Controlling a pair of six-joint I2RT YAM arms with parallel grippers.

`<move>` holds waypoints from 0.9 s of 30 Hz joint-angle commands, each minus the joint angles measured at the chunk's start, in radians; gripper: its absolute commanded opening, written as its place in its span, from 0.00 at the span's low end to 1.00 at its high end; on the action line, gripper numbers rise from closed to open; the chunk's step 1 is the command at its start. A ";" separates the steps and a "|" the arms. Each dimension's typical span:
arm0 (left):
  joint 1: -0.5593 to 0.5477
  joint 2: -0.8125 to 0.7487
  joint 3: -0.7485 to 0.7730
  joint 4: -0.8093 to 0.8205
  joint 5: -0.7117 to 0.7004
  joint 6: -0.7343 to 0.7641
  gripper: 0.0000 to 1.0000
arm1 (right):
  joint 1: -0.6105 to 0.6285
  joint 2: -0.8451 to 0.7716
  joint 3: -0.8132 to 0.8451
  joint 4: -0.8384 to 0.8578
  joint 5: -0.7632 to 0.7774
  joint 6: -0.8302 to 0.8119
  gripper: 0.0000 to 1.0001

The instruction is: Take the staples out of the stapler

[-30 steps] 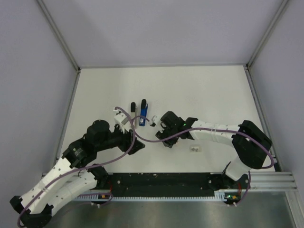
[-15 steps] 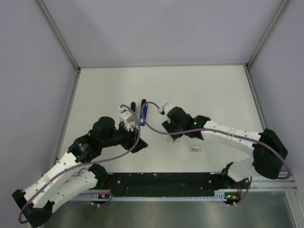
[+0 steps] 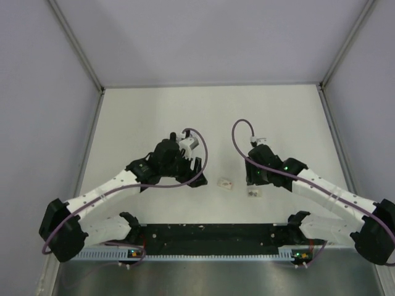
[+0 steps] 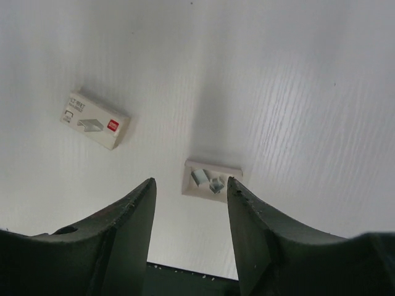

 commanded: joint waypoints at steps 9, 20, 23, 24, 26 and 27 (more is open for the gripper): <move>-0.019 0.353 0.162 0.166 0.009 -0.013 0.71 | -0.019 -0.195 -0.141 -0.105 0.123 0.227 0.48; -0.054 0.487 0.192 0.229 0.009 -0.016 0.70 | -0.051 -0.204 -0.207 -0.124 0.187 0.368 0.34; -0.054 0.488 0.180 0.232 0.006 -0.010 0.70 | -0.053 -0.193 -0.215 -0.115 0.187 0.360 0.31; -0.055 0.487 0.179 0.232 0.004 -0.010 0.70 | -0.053 -0.188 -0.215 -0.110 0.186 0.356 0.31; -0.054 0.490 0.171 0.238 0.009 -0.008 0.70 | -0.053 -0.182 -0.220 -0.086 0.168 0.345 0.31; -0.052 0.491 0.166 0.246 0.012 -0.012 0.70 | -0.053 -0.179 -0.224 -0.069 0.155 0.341 0.31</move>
